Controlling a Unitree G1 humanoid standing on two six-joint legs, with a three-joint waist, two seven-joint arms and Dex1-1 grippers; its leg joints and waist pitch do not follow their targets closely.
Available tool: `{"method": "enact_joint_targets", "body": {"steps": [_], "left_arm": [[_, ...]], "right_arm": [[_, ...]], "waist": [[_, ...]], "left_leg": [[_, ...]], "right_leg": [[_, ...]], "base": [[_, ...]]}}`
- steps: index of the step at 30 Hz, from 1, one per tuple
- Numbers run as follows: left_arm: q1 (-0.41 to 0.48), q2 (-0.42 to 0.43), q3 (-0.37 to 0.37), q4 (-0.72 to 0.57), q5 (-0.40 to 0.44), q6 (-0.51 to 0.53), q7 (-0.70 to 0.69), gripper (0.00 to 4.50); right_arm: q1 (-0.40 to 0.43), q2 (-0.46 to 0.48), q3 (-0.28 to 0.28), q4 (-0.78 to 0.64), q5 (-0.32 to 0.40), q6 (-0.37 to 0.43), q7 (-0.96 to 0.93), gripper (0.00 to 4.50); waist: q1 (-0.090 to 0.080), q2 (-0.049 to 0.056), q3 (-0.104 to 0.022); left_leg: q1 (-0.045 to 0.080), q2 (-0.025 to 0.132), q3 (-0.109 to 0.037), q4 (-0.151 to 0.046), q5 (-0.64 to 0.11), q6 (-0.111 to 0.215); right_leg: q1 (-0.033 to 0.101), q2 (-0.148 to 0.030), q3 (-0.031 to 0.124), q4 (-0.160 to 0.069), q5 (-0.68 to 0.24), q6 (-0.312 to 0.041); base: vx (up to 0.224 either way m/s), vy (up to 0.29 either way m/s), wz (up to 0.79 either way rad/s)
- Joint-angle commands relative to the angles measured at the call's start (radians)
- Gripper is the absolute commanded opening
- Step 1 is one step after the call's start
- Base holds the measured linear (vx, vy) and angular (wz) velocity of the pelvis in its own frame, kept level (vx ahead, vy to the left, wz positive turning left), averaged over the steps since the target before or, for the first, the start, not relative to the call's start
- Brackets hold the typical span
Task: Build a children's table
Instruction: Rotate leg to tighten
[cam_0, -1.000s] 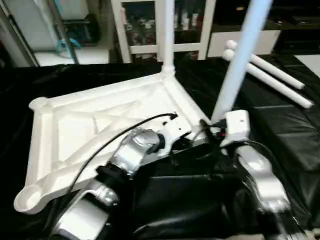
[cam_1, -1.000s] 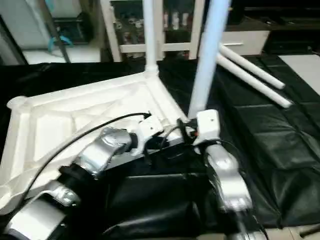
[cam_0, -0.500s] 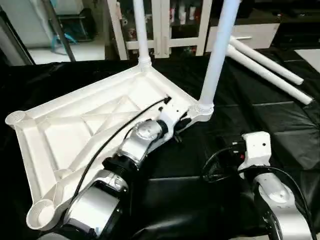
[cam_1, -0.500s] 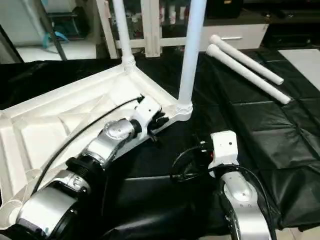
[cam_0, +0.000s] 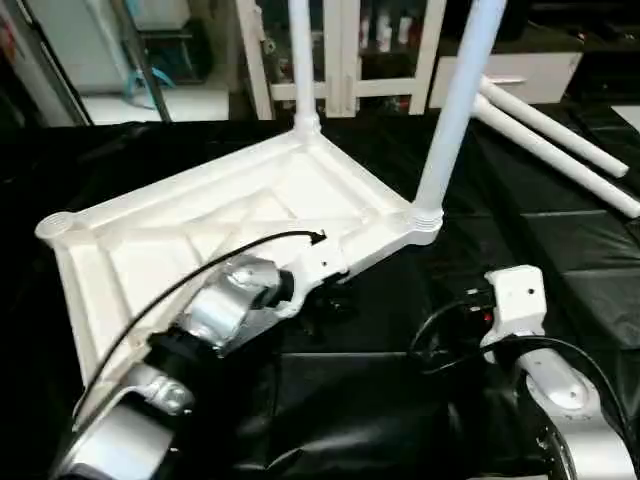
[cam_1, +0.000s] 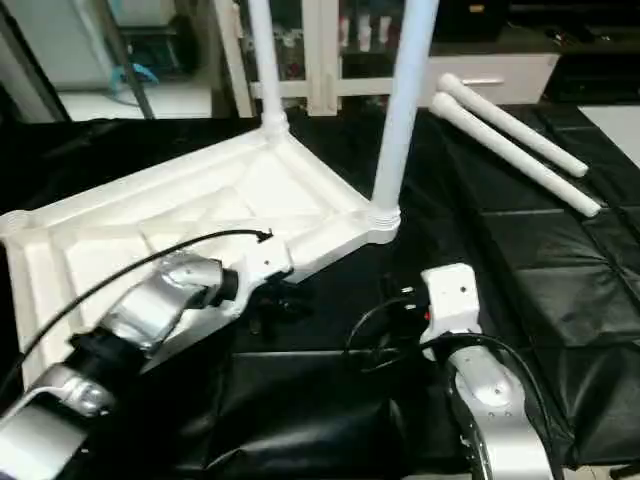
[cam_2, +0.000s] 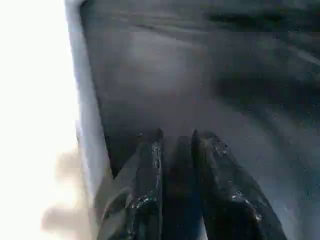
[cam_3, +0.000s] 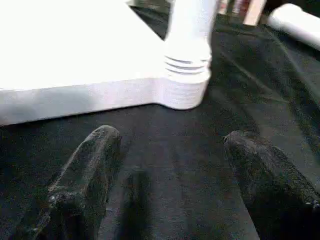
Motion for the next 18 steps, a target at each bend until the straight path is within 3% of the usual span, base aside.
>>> {"method": "enact_joint_targets", "body": {"steps": [1, 6, 13, 16, 18], "left_arm": [[-0.050, -0.015, 0.045, 0.067, 0.038, 0.000, 0.169, 1.13], [-0.117, -0.105, 0.117, 0.173, -0.001, -0.063, 0.387, 1.13], [-0.195, -0.162, 0.167, 0.353, 0.044, -0.187, 0.686, 1.13], [-0.196, -0.163, 0.184, 0.344, 0.031, -0.218, 0.700, 1.13], [-0.177, -0.148, 0.219, 0.275, -0.009, -0.231, 0.628, 1.13]], "right_arm": [[-0.014, 0.001, 0.006, -0.015, 0.000, 0.016, 0.002, 3.64], [-0.007, 0.003, 0.009, -0.022, -0.009, 0.019, -0.006, 3.64], [0.004, 0.006, 0.011, -0.026, -0.015, 0.022, -0.015, 3.64], [0.005, 0.007, 0.016, -0.031, -0.013, 0.023, -0.011, 3.64], [0.007, 0.001, 0.029, -0.053, 0.011, 0.025, 0.028, 3.64]], "waist": [[-0.005, -0.014, -0.057], [-0.015, -0.017, -0.059], [-0.013, -0.018, -0.068], [-0.009, -0.016, -0.072], [-0.004, -0.011, -0.072]], "left_leg": [[0.029, 0.064, -0.036, -0.090, -0.270, 0.024], [0.022, 0.057, -0.038, -0.086, -0.286, 0.032], [0.016, 0.055, -0.040, -0.074, -0.194, 0.091], [0.017, 0.056, -0.039, -0.068, -0.144, 0.123], [0.018, 0.059, -0.039, -0.068, -0.126, 0.138]], "right_leg": [[0.041, -0.035, 0.031, -0.064, -0.208, -0.200], [0.038, -0.034, 0.027, -0.076, -0.270, -0.170], [0.042, -0.031, 0.022, -0.070, -0.165, -0.179], [0.042, -0.031, 0.021, -0.062, -0.104, -0.206], [0.043, -0.032, 0.020, -0.059, -0.078, -0.223]], "base": [[0.000, 0.000, 0.00], [0.000, 0.000, 0.00], [0.000, 0.000, 0.00], [0.000, 0.000, 0.00], [0.000, 0.000, 0.00]]}}
